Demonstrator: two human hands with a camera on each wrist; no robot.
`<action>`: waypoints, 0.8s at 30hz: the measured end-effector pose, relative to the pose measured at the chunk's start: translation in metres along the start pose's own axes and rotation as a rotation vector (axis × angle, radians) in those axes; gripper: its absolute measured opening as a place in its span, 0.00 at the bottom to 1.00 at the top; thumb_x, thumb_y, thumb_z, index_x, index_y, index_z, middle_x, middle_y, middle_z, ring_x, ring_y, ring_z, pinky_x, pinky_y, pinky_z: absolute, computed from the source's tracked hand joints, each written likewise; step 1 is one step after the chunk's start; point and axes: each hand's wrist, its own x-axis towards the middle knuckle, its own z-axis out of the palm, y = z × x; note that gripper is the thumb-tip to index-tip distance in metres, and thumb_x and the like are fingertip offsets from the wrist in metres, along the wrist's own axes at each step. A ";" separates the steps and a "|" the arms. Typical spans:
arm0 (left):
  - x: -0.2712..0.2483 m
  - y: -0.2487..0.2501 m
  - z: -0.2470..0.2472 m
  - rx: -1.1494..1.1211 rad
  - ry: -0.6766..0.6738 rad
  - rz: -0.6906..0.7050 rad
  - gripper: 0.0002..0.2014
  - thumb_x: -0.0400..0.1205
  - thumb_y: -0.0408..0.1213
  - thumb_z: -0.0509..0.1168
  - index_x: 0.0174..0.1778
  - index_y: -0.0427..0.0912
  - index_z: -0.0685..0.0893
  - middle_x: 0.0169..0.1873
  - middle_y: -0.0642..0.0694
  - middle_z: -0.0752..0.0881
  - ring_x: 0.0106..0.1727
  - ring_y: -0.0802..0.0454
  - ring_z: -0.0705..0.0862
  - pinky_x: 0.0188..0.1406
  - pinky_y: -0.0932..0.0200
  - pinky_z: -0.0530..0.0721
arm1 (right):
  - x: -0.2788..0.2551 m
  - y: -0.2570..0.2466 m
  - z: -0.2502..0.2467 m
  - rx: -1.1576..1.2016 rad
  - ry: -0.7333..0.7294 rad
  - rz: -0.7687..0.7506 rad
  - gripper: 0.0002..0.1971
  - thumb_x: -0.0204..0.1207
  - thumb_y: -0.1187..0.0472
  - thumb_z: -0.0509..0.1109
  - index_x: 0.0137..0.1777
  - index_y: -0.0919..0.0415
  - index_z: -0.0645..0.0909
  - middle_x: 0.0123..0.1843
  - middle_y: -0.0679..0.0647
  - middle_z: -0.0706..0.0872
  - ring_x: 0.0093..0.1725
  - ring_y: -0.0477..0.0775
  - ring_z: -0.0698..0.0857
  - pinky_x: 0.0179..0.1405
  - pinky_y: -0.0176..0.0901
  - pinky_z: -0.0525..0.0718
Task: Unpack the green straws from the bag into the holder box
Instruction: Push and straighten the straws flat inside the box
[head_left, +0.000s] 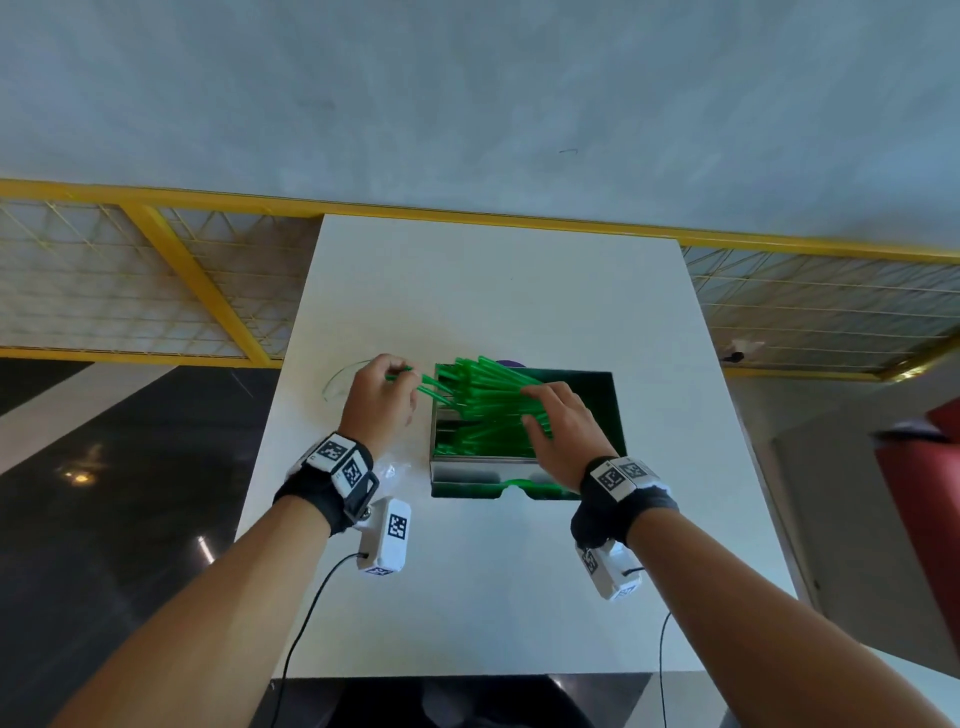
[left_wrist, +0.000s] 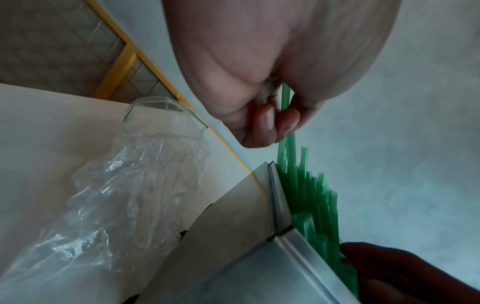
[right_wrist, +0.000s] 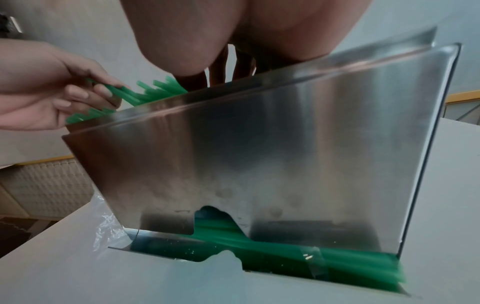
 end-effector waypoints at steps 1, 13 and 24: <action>-0.001 0.000 0.001 -0.046 -0.032 -0.045 0.04 0.82 0.30 0.63 0.45 0.39 0.82 0.25 0.43 0.79 0.22 0.49 0.72 0.23 0.59 0.69 | 0.001 0.000 0.000 0.008 0.009 0.003 0.19 0.84 0.59 0.66 0.75 0.59 0.77 0.69 0.57 0.80 0.67 0.61 0.80 0.69 0.61 0.79; -0.009 -0.003 0.030 0.845 -0.073 0.053 0.21 0.88 0.53 0.45 0.67 0.42 0.67 0.58 0.39 0.82 0.54 0.37 0.84 0.53 0.43 0.80 | 0.011 -0.002 -0.011 -0.053 -0.096 0.013 0.26 0.83 0.59 0.67 0.81 0.55 0.71 0.80 0.55 0.73 0.73 0.60 0.78 0.75 0.60 0.76; 0.007 -0.008 0.030 0.390 0.050 0.208 0.14 0.87 0.34 0.61 0.66 0.43 0.85 0.61 0.37 0.79 0.53 0.47 0.84 0.62 0.57 0.81 | 0.027 0.011 -0.015 -0.201 -0.381 0.082 0.35 0.81 0.59 0.69 0.87 0.50 0.61 0.81 0.55 0.71 0.79 0.63 0.71 0.79 0.62 0.70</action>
